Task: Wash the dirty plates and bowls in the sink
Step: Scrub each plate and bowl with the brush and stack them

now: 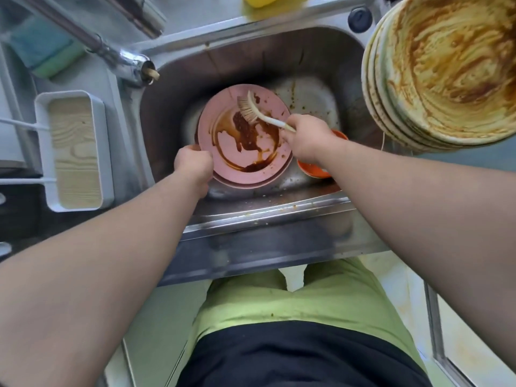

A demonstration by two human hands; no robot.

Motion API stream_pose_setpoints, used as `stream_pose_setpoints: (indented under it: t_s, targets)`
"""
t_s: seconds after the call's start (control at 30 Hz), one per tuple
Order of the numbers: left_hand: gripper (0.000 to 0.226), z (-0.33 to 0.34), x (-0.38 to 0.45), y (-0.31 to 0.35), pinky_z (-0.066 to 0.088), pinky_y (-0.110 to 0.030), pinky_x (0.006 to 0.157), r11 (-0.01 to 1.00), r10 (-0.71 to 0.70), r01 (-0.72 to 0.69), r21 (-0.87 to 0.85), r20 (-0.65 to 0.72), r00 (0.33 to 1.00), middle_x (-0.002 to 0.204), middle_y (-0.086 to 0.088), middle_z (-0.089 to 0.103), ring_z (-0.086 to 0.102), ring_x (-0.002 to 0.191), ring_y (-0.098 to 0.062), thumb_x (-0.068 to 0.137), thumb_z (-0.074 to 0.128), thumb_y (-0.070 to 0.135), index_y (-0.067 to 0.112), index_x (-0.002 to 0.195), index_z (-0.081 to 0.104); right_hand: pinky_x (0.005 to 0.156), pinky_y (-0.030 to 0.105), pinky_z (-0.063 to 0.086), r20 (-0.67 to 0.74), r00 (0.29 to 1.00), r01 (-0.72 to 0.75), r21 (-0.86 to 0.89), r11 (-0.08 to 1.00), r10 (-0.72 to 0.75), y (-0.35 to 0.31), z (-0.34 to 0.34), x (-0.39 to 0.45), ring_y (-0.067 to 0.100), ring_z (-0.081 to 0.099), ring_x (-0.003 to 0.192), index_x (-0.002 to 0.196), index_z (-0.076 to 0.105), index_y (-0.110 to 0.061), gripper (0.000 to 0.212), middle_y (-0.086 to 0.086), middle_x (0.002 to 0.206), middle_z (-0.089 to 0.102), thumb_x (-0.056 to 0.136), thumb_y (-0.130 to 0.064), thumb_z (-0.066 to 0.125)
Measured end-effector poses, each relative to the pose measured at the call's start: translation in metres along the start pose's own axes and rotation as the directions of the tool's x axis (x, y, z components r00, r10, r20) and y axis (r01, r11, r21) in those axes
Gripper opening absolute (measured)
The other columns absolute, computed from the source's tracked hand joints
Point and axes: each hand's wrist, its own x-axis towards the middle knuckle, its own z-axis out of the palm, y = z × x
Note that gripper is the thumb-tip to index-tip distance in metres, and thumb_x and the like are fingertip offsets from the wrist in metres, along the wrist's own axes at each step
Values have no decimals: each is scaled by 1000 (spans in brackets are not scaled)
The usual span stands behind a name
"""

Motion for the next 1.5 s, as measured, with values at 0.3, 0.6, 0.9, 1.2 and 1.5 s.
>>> stream_pose_setpoints:
  t_s: [0.3,0.6,0.9,1.2,1.5]
  targets:
    - [14,-1,-5,5,64,-38,88,974,-158,171,-149,91,983,106,-2,75,75,96,-20,108,56,20,23,121,63,79,33,61,50,998,27,-4,1000,-27,-10,10,6,16,68,91,124,64,-28,20,-1,103,67,108,-37,56]
    - [24,15,-15,4,67,-45,77,909,-167,191,-370,96,981,105,-3,80,79,89,-24,108,55,22,27,128,65,63,25,50,3,995,104,38,994,-104,-22,5,13,13,65,87,120,67,-26,18,0,107,65,108,-34,57]
    - [26,2,-26,30,66,-40,79,904,-29,48,-424,52,998,104,6,79,78,93,-17,112,37,47,36,127,55,65,21,46,-132,978,166,7,986,-163,-8,-10,-4,11,54,83,119,60,-32,15,0,111,52,109,-40,52]
    - [27,-40,-29,34,59,-51,100,883,107,-41,-467,114,988,108,3,81,75,108,-23,110,42,52,37,122,61,91,41,52,-25,999,42,51,998,-40,14,-23,-35,25,61,98,117,66,-32,28,-1,108,71,108,-47,44]
    - [48,-42,-24,36,61,-40,86,863,183,-118,-490,86,979,119,-1,77,72,113,-24,107,45,58,28,143,55,73,33,56,75,993,77,178,981,-92,4,-19,-76,17,68,90,145,53,-45,36,-6,110,71,111,-40,42]
